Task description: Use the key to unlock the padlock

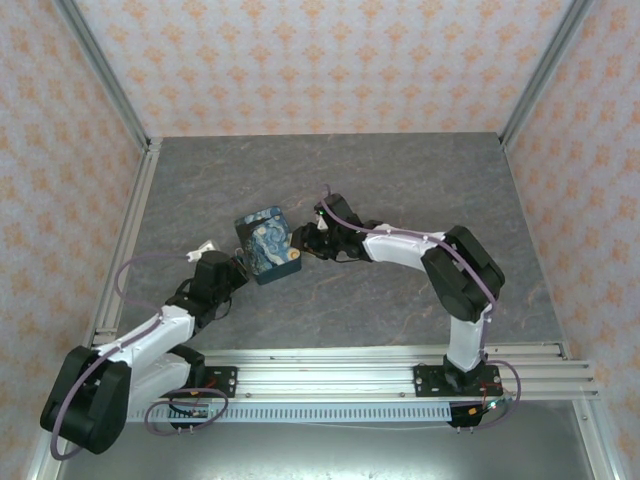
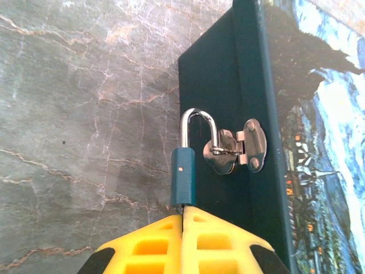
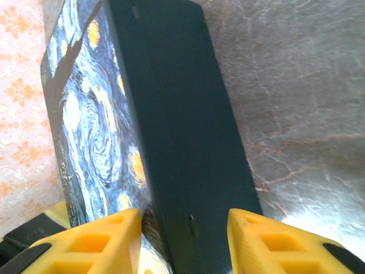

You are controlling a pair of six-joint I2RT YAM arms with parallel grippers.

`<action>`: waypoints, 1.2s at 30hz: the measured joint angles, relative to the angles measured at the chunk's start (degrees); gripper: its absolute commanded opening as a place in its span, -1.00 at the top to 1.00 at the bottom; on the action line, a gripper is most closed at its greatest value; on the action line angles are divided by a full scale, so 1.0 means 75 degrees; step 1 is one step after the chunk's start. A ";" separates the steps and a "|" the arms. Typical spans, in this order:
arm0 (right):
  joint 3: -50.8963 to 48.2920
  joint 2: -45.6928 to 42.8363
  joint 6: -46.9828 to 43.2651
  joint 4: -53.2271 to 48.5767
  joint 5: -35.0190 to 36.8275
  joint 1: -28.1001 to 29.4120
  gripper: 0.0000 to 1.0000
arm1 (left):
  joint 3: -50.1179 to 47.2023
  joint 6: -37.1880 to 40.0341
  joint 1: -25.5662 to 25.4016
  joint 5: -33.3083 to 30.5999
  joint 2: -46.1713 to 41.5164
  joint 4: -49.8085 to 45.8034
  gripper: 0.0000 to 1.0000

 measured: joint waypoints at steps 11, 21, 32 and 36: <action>-0.0020 -0.0790 -0.0044 -0.0586 0.0166 -0.0204 0.04 | -0.0216 0.0079 0.0061 0.0079 -0.0746 -0.0300 1.00; -0.0023 -0.1276 -0.0047 -0.0836 0.0414 -0.0204 0.03 | -0.0423 0.0085 0.0061 0.0210 -0.0125 0.0064 1.00; -0.0044 -0.1480 -0.0067 -0.0965 0.0571 -0.0219 0.03 | -0.0417 -0.0052 0.0061 0.0015 -0.0189 0.0291 1.00; -0.0090 -0.1480 -0.0067 -0.0970 0.0595 -0.0219 0.03 | -0.0417 -0.0070 0.0061 0.0012 -0.0131 0.0370 1.00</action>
